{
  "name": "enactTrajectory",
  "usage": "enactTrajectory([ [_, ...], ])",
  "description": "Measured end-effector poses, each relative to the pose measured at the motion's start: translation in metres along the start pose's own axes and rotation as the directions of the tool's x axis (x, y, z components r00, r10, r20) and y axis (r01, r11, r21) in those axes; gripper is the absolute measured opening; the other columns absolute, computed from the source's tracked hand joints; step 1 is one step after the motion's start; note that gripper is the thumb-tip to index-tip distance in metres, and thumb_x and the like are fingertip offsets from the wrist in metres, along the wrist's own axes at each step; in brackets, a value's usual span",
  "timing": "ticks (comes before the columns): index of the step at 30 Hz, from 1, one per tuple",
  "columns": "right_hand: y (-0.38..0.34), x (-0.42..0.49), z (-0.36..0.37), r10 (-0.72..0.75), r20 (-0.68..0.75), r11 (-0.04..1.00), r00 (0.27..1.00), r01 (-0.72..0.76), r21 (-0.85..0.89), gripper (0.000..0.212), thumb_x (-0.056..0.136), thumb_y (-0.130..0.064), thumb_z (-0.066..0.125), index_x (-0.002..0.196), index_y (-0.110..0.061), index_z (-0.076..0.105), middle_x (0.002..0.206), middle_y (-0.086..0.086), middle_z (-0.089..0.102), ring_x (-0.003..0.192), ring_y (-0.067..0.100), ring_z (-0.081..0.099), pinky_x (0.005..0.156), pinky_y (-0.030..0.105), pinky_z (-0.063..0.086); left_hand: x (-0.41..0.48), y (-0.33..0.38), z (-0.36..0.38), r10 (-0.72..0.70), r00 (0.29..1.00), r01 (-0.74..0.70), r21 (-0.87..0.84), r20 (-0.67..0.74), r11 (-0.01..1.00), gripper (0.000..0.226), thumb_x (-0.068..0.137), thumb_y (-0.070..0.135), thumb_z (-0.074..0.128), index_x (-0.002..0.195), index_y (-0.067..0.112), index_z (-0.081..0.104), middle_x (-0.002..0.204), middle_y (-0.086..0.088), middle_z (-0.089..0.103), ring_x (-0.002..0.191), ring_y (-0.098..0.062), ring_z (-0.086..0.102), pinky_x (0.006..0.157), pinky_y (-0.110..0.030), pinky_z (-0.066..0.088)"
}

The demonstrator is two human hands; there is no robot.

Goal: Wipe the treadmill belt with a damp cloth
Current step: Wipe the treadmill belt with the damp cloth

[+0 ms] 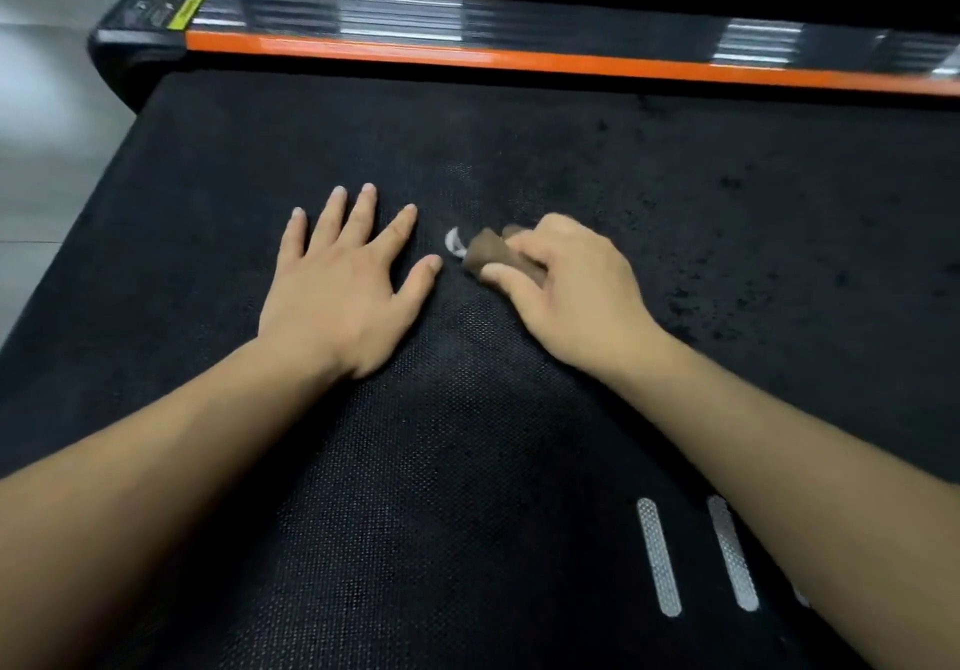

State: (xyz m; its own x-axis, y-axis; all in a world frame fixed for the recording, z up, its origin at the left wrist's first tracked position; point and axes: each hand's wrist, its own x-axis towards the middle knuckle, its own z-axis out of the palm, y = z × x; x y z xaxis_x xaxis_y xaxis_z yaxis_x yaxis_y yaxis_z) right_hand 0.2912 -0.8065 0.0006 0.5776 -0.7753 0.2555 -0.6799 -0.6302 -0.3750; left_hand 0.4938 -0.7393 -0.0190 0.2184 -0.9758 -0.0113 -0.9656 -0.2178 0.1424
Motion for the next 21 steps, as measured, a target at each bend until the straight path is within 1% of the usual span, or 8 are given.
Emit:
enactTrajectory([
  [3,0.021,0.013,-0.007,-0.02,-0.026,0.996,0.999,0.017,-0.086,0.027,0.092,-0.052,0.056,0.086,-0.028,0.067,0.078,-0.006,0.049,0.081,0.022,0.054,0.069,0.031,0.034,0.0,-0.001,-0.001,0.004,1.0,-0.004,-0.028,0.004,1.0,0.068,0.1,0.066,0.009,0.162,0.039,0.014,0.172,-0.001,0.003,0.158,-0.02,-0.006,0.127,-0.046,-0.006],
  [6,0.046,0.036,-0.016,0.243,-0.146,0.963,0.959,-0.257,-0.085,0.03,0.093,-0.05,0.056,0.094,-0.023,0.071,0.078,-0.005,0.051,0.09,0.029,0.059,0.069,0.032,0.036,0.0,-0.001,0.001,0.006,1.0,-0.006,-0.028,0.006,1.0,0.068,0.1,0.066,0.009,0.162,0.039,0.014,0.172,-0.002,0.003,0.158,-0.02,-0.007,0.127,-0.047,-0.007],
  [7,0.043,0.031,-0.012,0.265,-0.16,0.955,0.951,-0.282,-0.092,0.029,0.093,-0.05,0.056,0.094,-0.024,0.07,0.078,-0.006,0.047,0.089,0.029,0.058,0.069,0.031,0.034,0.0,-0.001,0.002,0.006,1.0,-0.006,-0.027,0.009,1.0,0.068,0.1,0.066,0.009,0.162,0.039,0.014,0.172,-0.001,0.003,0.158,-0.02,-0.007,0.127,-0.047,-0.007],
  [10,0.005,-0.016,0.0,0.116,-0.095,0.991,0.989,-0.122,-0.062,0.025,0.093,-0.049,0.058,0.087,-0.026,0.067,0.08,-0.006,0.044,0.076,0.018,0.047,0.068,0.029,0.03,0.0,-0.002,0.003,0.005,1.0,-0.005,-0.029,-0.008,1.0,0.066,0.101,0.064,0.009,0.162,0.039,0.015,0.172,-0.002,0.003,0.158,-0.02,-0.006,0.127,-0.048,-0.006],
  [13,0.002,-0.034,-0.01,-0.016,0.016,0.998,1.0,0.017,-0.059,0.027,0.093,-0.049,0.057,0.087,-0.025,0.068,0.078,-0.009,0.045,0.076,0.014,0.047,0.069,0.029,0.03,0.0,-0.002,0.001,0.008,1.0,-0.008,-0.026,-0.007,1.0,0.066,0.102,0.063,0.008,0.162,0.038,0.014,0.172,-0.002,0.003,0.158,-0.021,-0.006,0.127,-0.048,-0.005],
  [15,0.022,-0.013,-0.02,0.073,-0.041,0.989,0.996,-0.078,-0.125,0.028,0.093,-0.051,0.056,0.091,-0.027,0.07,0.076,-0.009,0.046,0.078,0.017,0.049,0.067,0.03,0.032,0.001,-0.002,0.001,0.009,1.0,-0.008,-0.025,0.009,1.0,0.067,0.101,0.064,0.007,0.162,0.038,0.014,0.172,-0.002,0.003,0.158,-0.021,-0.006,0.127,-0.048,-0.006],
  [18,0.03,-0.005,-0.023,0.291,-0.122,0.951,0.949,-0.301,-0.069,0.027,0.092,-0.05,0.059,0.088,-0.025,0.068,0.073,-0.009,0.051,0.079,0.021,0.057,0.062,0.03,0.034,0.0,-0.002,0.001,0.009,1.0,-0.008,-0.027,0.02,1.0,0.069,0.1,0.066,0.006,0.163,0.038,0.013,0.172,-0.002,0.002,0.158,-0.021,-0.007,0.126,-0.048,-0.007],
  [21,-0.01,-0.053,-0.008,0.111,-0.047,0.994,0.993,-0.112,-0.006,0.025,0.091,-0.049,0.059,0.076,-0.029,0.059,0.077,-0.004,0.048,0.074,0.021,0.053,0.065,0.033,0.04,0.001,-0.003,0.001,0.006,1.0,-0.006,-0.028,0.021,1.0,0.068,0.101,0.066,0.007,0.163,0.038,0.013,0.172,-0.002,0.001,0.158,-0.022,-0.007,0.126,-0.048,-0.008],
])
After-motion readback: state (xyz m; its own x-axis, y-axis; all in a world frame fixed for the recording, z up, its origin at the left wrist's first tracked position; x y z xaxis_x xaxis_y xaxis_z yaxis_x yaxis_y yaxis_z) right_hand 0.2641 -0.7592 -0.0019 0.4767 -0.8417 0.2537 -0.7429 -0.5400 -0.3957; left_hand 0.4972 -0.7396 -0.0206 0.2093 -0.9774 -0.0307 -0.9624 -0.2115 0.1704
